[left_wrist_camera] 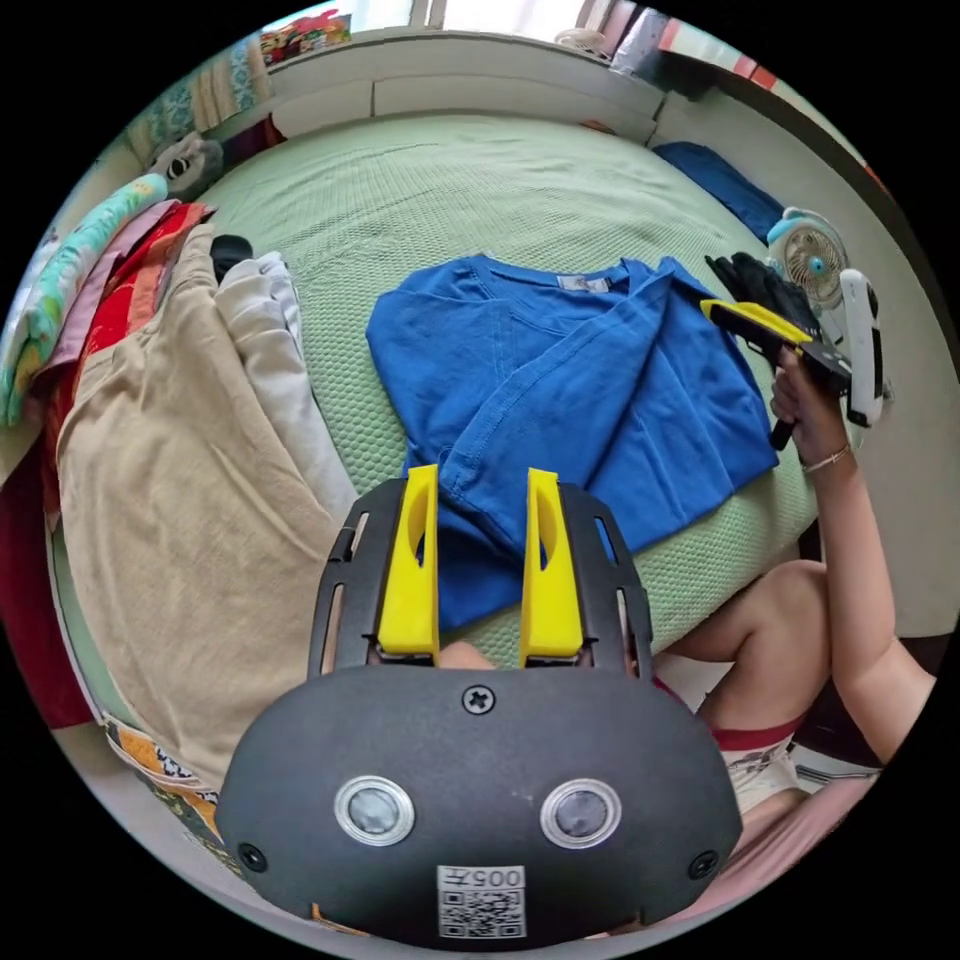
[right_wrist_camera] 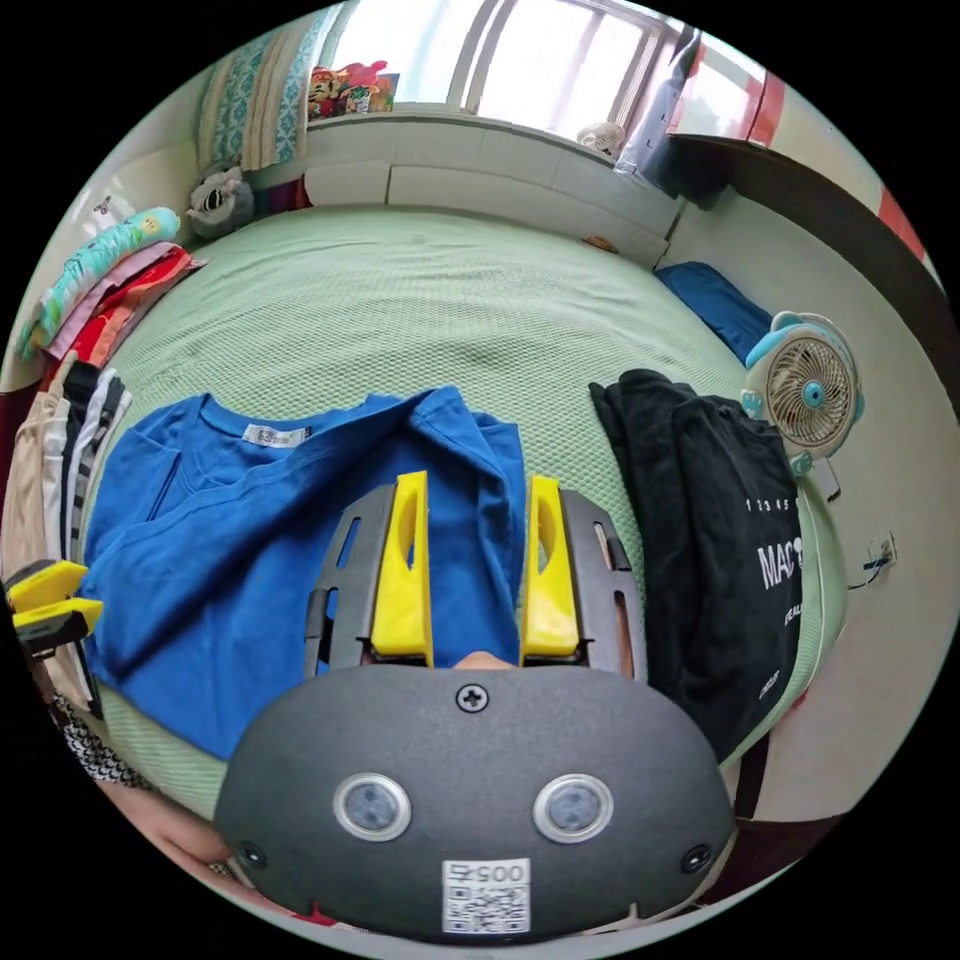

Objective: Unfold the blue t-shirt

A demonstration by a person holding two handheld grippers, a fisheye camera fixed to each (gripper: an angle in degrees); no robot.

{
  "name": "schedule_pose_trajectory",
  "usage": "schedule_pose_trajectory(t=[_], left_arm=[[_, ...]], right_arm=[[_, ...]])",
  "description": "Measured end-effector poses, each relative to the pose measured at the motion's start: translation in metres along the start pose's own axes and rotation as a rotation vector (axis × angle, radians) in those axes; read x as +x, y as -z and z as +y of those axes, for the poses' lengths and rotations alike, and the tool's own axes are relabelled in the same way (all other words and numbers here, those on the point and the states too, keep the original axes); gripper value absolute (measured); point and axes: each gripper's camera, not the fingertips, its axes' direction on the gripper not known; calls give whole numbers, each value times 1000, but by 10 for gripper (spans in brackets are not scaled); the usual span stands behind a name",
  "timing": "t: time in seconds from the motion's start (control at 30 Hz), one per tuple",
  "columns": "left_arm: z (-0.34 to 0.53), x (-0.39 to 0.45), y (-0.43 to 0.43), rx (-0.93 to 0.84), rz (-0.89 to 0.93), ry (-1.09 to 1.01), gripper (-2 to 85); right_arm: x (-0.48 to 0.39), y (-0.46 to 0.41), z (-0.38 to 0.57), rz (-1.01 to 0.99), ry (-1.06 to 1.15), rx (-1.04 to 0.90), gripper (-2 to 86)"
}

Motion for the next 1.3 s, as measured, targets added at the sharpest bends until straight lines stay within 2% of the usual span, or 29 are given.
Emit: schedule_pose_trajectory(t=[0.27,0.5,0.9,1.03,1.13,1.3], left_arm=[[18,9,0,-11,-11,-32,95],[28,15,3,-41,-15,-38,67],[88,26,45,57,-11,-25,36],[112,31,49,46,-55,1,35],[136,41,65,59,-62,9,33],[199,63,99,97,-95,19,28]], right_arm=[[17,-15,7,13,-8,-4,94],[26,-9,21,64,40,47,-5],[116,56,65,-218,-192,140,-15],[152,67,104,-330,-277,69,-15],[174,82,126,-370,-211,-39,-16],[216,125,178,-392,-135,-54,-16]])
